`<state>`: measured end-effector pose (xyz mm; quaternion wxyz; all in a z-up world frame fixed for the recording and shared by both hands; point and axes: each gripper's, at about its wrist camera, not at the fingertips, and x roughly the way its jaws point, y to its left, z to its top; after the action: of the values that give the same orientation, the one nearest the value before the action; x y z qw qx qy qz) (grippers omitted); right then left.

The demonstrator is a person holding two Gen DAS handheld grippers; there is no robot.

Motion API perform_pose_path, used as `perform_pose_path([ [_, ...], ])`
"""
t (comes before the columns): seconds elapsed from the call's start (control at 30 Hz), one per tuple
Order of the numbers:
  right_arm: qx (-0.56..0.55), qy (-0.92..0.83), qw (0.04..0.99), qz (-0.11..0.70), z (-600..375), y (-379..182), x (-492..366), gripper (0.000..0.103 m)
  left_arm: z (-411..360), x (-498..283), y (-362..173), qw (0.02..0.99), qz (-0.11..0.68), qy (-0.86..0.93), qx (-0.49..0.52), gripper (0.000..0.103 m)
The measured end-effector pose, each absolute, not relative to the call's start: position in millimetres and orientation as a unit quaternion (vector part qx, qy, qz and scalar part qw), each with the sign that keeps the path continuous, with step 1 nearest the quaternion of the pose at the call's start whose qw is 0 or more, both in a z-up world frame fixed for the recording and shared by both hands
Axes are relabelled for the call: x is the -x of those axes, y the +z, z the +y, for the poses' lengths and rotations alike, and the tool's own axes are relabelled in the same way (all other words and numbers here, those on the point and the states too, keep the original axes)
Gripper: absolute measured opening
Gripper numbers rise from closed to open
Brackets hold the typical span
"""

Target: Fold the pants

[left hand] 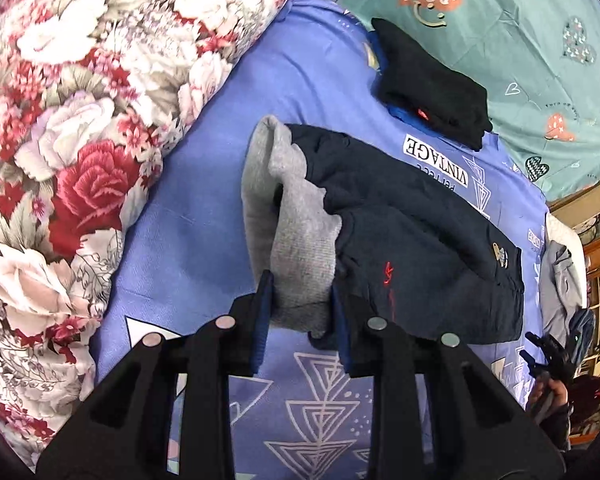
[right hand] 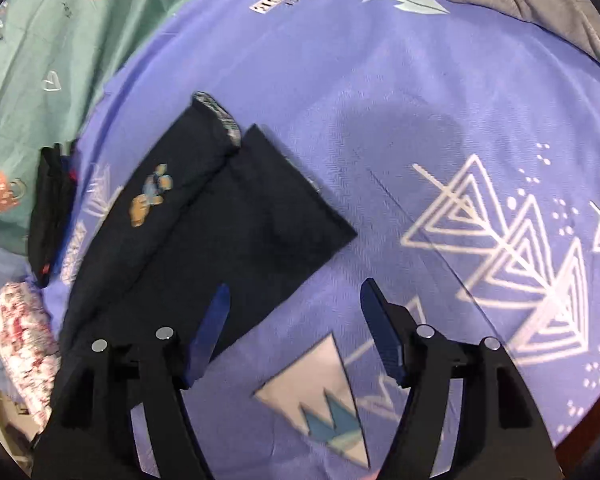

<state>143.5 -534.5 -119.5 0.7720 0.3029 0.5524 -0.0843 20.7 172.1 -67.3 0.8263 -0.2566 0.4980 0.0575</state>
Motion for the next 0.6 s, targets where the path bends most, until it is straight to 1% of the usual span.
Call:
perform_pose_path([
  [0.1,-0.32,-0.097,0.763,0.553,-537,-136,-154,0.06,170,-19,-61,0.829,0.493,0.057,0.257,0.028],
  [0.17,-0.334,-0.099,0.757,0.553,-539,-148,-163,0.052,169,-19,-59,0.83,0.491,0.057,0.256,0.028],
  [0.2,-0.33,-0.108,0.763,0.545,-539,-147,-167,0.05,168,-19,-58,0.831,0.491,0.059,0.254,0.028],
  [0.23,-0.327,-0.111,0.765,0.543,-539,-147,-172,0.045,168,-19,-58,0.832,0.49,0.06,0.255,0.028],
  [0.27,-0.325,-0.113,0.767,0.542,-539,-146,-176,0.029,168,-19,-58,0.831,0.488,0.061,0.258,0.028],
  [0.3,-0.326,-0.114,0.766,0.542,-540,-148,-180,0.023,170,-19,-59,0.83,0.488,0.065,0.263,0.028],
  [0.33,-0.328,-0.116,0.764,0.543,-541,-150,-184,0.015,170,-19,-59,0.829,0.488,0.067,0.265,0.028],
  [0.37,-0.329,-0.116,0.764,0.542,-542,-150,-186,0.009,172,-19,-60,0.828,0.487,0.07,0.267,0.028],
  [0.43,-0.329,-0.115,0.772,0.531,-539,-137,-188,0.008,177,-17,-57,0.827,0.481,0.076,0.281,0.028],
  [0.5,-0.325,-0.089,0.793,0.508,-535,-108,-185,0.008,182,-10,-51,0.827,0.468,0.066,0.304,0.028],
  [0.57,-0.307,-0.058,0.811,0.494,-534,-72,-175,0.008,182,-5,-44,0.833,0.466,0.066,0.29,0.028],
  [0.6,-0.298,-0.053,0.816,0.493,-534,-63,-171,0.008,181,-2,-41,0.836,0.469,0.068,0.276,0.028],
])
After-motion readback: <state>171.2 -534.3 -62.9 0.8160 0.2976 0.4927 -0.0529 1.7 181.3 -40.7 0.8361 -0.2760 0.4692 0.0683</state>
